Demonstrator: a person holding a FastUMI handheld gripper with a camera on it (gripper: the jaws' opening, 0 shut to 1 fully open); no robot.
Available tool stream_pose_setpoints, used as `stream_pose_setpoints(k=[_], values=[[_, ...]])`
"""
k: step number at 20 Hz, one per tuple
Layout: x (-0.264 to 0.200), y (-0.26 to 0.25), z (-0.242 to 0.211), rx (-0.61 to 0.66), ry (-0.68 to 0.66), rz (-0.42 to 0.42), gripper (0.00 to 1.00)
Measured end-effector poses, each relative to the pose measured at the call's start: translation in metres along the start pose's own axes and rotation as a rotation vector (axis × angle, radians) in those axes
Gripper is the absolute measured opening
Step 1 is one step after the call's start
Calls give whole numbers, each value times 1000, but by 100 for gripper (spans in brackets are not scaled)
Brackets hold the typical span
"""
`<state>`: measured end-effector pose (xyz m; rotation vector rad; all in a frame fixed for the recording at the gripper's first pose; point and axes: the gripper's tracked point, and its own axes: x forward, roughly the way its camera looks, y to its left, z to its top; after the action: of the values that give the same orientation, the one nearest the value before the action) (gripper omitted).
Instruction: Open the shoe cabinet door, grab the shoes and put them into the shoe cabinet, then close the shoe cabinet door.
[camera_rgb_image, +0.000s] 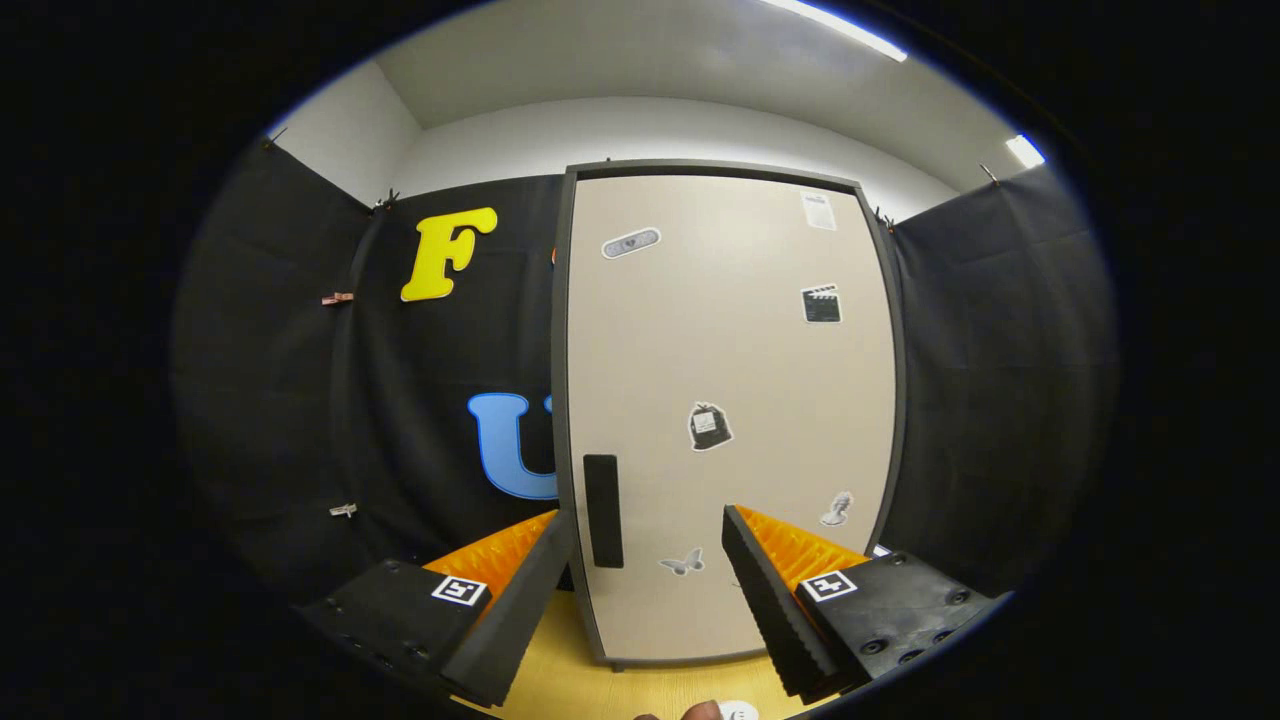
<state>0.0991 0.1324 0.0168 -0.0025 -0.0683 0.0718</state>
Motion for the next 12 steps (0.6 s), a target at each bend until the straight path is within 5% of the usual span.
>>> stream_pose_setpoints(k=[10, 11, 12], values=[[114, 21, -64, 9, 52, -19, 98], [122, 21, -69, 21, 62, -23, 97], [127, 21, -75, 26, 76, -26, 83]])
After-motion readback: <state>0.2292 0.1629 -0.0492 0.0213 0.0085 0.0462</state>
